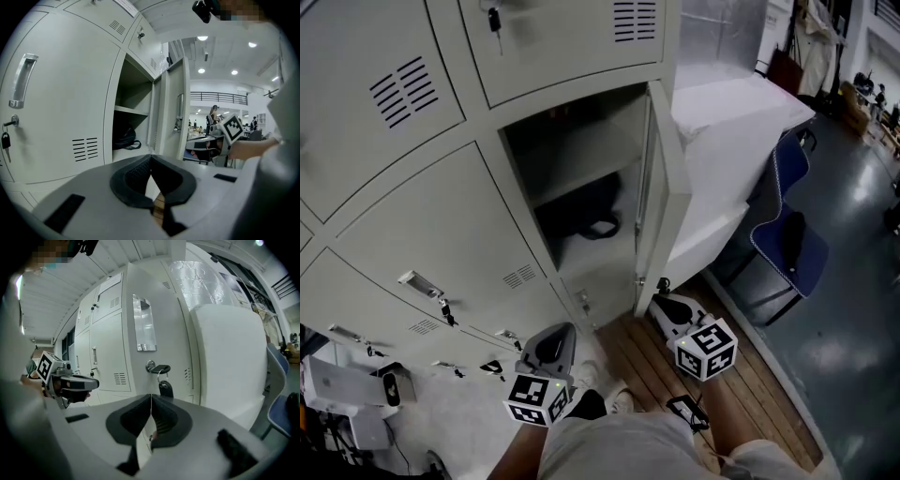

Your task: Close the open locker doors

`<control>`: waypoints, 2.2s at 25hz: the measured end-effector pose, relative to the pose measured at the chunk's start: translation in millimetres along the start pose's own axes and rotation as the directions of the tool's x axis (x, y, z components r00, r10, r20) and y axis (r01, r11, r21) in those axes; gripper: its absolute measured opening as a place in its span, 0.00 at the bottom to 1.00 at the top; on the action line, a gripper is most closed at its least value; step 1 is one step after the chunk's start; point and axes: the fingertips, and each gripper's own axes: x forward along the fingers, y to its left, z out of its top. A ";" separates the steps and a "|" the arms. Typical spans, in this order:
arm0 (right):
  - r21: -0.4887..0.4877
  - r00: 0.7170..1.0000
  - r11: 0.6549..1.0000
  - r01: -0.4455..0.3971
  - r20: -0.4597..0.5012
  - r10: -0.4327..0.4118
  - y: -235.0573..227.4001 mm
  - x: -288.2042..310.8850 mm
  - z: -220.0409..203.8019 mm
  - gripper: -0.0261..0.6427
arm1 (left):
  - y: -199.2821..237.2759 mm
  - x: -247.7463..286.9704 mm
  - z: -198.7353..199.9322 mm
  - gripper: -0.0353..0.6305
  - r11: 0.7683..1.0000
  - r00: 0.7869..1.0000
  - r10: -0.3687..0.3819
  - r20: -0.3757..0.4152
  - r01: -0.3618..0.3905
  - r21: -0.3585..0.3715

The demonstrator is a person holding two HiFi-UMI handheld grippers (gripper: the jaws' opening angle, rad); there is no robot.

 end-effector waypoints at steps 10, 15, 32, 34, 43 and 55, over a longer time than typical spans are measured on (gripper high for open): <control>-0.024 0.996 0.996 -0.084 -0.015 0.083 28.1 32.4 6.0 0.08 | 19.4 -4.0 -2.1 0.07 0.999 0.999 0.034 -0.002 -0.034 -0.018; -0.027 0.994 0.993 -0.111 -0.023 0.111 35.0 45.8 8.1 0.08 | 29.4 -7.0 -2.7 0.07 0.998 0.999 0.052 -0.004 -0.052 -0.022; -0.061 0.982 0.980 -0.187 -0.042 0.185 58.2 101.0 22.7 0.08 | 73.1 -12.6 0.3 0.07 0.993 0.994 0.113 0.005 -0.113 -0.046; -0.062 0.981 0.979 -0.193 -0.043 0.191 60.1 108.0 24.3 0.08 | 78.9 -13.5 0.9 0.07 0.991 0.993 0.122 0.007 -0.121 -0.050; -0.069 0.978 0.976 -0.206 -0.040 0.204 64.6 138.0 34.1 0.08 | 102.0 -16.3 2.9 0.07 0.986 0.988 0.156 0.012 -0.155 -0.058; -0.065 0.978 0.976 -0.206 -0.035 0.204 63.1 168.2 44.4 0.08 | 118.3 -9.2 8.4 0.07 0.985 0.986 0.163 0.020 -0.162 -0.062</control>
